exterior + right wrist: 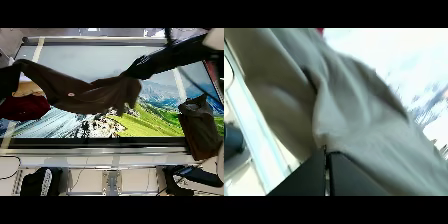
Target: Fold the shirts.
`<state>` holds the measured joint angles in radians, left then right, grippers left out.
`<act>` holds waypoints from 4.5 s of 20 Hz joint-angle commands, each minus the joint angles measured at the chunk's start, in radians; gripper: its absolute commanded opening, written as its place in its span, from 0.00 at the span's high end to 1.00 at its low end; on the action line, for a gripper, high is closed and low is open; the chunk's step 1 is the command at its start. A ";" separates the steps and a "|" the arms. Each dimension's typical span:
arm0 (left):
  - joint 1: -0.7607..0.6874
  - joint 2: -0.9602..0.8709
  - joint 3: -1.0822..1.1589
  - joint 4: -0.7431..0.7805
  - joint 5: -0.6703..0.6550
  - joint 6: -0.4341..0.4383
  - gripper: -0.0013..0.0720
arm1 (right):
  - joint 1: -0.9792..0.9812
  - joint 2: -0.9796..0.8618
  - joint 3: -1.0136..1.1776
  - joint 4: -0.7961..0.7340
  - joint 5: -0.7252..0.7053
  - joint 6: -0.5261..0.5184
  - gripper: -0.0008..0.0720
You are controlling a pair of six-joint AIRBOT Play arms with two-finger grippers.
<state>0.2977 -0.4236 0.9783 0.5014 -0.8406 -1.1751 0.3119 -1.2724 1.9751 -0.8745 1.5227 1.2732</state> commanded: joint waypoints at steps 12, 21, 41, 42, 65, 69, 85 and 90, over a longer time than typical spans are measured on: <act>-0.001 -0.488 -0.183 0.576 -0.179 -0.166 0.97 | 0.000 -0.140 -0.559 -0.196 -0.301 0.042 0.98; -0.001 -0.798 -0.190 0.326 0.245 -0.098 0.26 | -0.023 -0.401 -0.501 -0.182 -0.840 0.044 0.42; 0.244 -0.150 -0.711 0.260 -0.050 -0.169 0.22 | -0.003 0.056 -1.234 -0.002 -0.475 -0.042 0.41; 0.244 -0.158 -0.711 0.224 -0.047 -0.139 0.21 | 0.047 0.051 -1.234 -0.015 -0.521 -0.046 0.36; -0.169 -0.568 -0.705 -0.055 0.280 0.039 0.22 | 0.187 -0.085 -1.196 0.223 -0.851 0.053 0.14; -0.216 -0.576 -0.704 -0.054 0.275 0.039 0.22 | 0.187 -0.084 -1.175 0.221 -0.846 0.053 0.14; -0.291 -0.579 -0.704 -0.055 0.222 0.039 0.43 | 0.187 -0.080 -1.173 0.082 -0.636 0.080 0.29; -0.291 -0.579 -0.704 -0.055 0.223 0.039 0.43 | 0.196 -0.082 -1.162 0.095 -0.674 0.129 0.29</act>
<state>0.0071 -1.0019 0.2733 0.4469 -0.6178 -1.1366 0.5011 -1.3537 0.8101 -0.7807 0.8757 1.3628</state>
